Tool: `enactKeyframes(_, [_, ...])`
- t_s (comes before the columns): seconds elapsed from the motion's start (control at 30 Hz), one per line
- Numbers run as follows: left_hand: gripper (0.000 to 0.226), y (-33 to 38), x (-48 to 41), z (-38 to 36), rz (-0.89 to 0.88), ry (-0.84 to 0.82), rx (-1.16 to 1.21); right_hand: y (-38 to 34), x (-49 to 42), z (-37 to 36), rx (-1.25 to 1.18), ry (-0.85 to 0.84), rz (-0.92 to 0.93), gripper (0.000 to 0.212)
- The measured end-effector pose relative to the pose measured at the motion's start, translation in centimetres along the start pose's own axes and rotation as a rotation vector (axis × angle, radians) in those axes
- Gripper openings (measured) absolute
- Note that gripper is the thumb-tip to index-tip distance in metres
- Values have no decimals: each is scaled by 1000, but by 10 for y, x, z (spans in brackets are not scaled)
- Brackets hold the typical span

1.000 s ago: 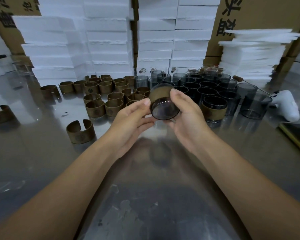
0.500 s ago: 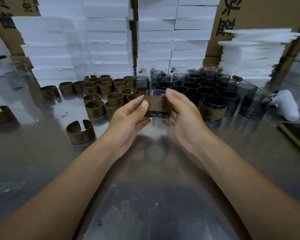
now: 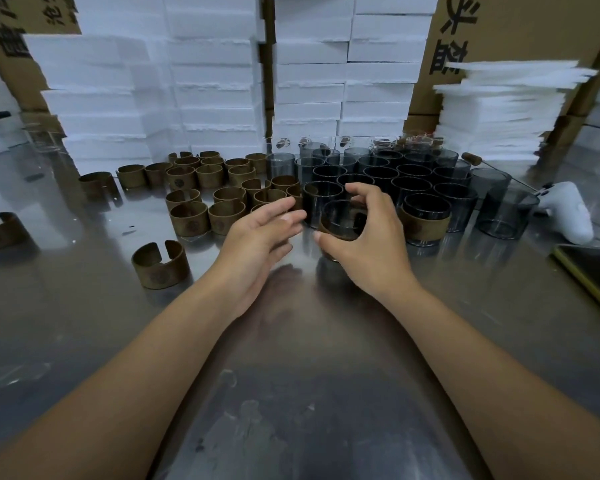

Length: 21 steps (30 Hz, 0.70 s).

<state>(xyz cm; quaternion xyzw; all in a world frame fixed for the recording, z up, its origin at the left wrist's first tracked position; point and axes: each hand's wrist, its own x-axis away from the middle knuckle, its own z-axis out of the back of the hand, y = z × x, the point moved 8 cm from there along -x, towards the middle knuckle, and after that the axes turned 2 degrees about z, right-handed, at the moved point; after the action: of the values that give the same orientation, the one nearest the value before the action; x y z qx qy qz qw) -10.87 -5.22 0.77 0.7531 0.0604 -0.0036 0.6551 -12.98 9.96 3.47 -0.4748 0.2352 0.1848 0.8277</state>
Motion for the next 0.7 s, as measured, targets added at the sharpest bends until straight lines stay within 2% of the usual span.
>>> enactKeyframes(0.23, [24,-1,1,-1,-17,-12,-39,7,-5,14,480,21,56,76])
enactKeyframes(0.37, [23,-2,-1,-1,-29,-19,-31,15,-8,21,586,-18,37,79])
enactKeyframes(0.5, [21,-2,-1,-3,-44,-46,-31,12,-8,26,595,13,76,70])
enactKeyframes(0.7, [20,-2,-1,-5,-60,-78,-14,14,-8,22,768,-59,33,64])
